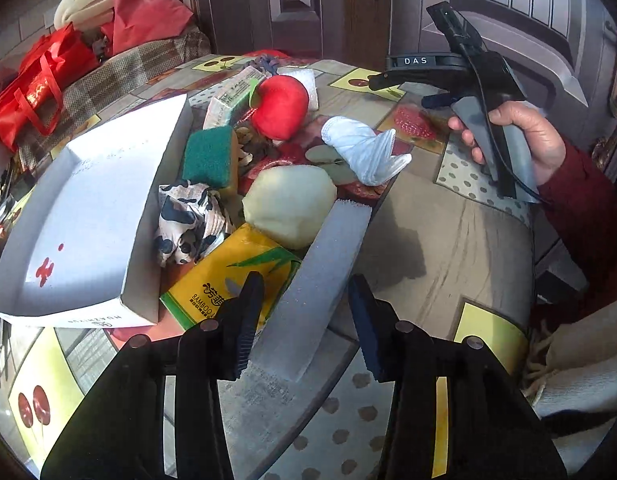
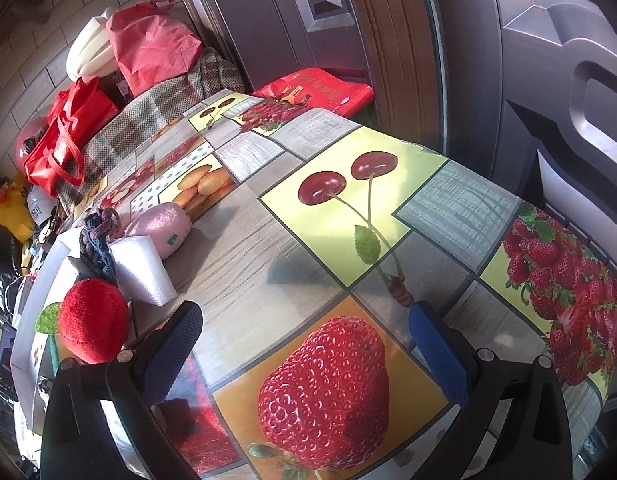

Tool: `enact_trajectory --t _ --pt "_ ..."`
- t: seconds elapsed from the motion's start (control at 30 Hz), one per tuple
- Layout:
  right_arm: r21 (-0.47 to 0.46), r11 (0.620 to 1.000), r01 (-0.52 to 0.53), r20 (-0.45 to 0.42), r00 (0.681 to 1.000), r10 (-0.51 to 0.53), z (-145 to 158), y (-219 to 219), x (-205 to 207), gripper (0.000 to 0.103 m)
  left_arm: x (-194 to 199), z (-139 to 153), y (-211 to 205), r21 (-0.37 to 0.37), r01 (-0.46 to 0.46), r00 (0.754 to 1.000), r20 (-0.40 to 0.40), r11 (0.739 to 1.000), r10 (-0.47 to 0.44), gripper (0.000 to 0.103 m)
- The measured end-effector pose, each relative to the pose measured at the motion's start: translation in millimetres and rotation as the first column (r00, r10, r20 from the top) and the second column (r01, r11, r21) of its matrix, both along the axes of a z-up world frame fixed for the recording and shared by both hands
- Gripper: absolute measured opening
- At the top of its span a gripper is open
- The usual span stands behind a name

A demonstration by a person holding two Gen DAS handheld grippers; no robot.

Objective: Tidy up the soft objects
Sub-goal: 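Grasp the white foam strip with the left gripper while the right gripper grasps the white towel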

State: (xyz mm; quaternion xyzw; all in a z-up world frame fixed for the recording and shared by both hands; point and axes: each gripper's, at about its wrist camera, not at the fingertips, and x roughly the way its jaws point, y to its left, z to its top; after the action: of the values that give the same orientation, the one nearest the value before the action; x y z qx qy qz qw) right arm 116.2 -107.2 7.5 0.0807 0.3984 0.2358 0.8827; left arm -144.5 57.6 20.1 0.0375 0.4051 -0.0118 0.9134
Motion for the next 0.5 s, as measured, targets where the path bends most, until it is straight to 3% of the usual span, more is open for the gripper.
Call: enact_trajectory --t 0.07,0.17,0.3,0.4,0.43,0.5 --pt "0.075 0.989 -0.131 0.072 0.989 0.125 9 1 -14 0.103 0 2 -3 -0.012 0.016 1.0 -0.004 1.0 -0.016 0.044" --pt "-0.026 0.941 -0.336 0.167 0.927 0.336 22 25 -45 0.103 -1 0 -10 0.005 0.029 0.999 -0.013 1.0 -0.029 0.044" --pt "-0.163 0.832 -0.531 0.123 0.825 0.551 17 66 -79 0.103 -4 -3 -22 0.012 0.055 0.998 -0.012 0.998 -0.055 0.044" --pt "-0.233 0.786 -0.572 0.071 0.796 0.601 3 89 -88 0.1 -1 -8 -30 0.05 0.052 0.998 -0.028 0.997 -0.051 0.044" --pt "-0.25 0.776 -0.579 0.056 0.792 0.608 -1 94 -89 0.094 2 -11 -30 0.062 0.041 0.998 -0.04 0.997 -0.039 0.044" --pt "-0.258 0.76 -0.596 0.01 0.785 0.62 -11 98 -90 0.051 3 -12 -26 0.074 0.017 0.999 -0.04 0.997 -0.014 0.025"
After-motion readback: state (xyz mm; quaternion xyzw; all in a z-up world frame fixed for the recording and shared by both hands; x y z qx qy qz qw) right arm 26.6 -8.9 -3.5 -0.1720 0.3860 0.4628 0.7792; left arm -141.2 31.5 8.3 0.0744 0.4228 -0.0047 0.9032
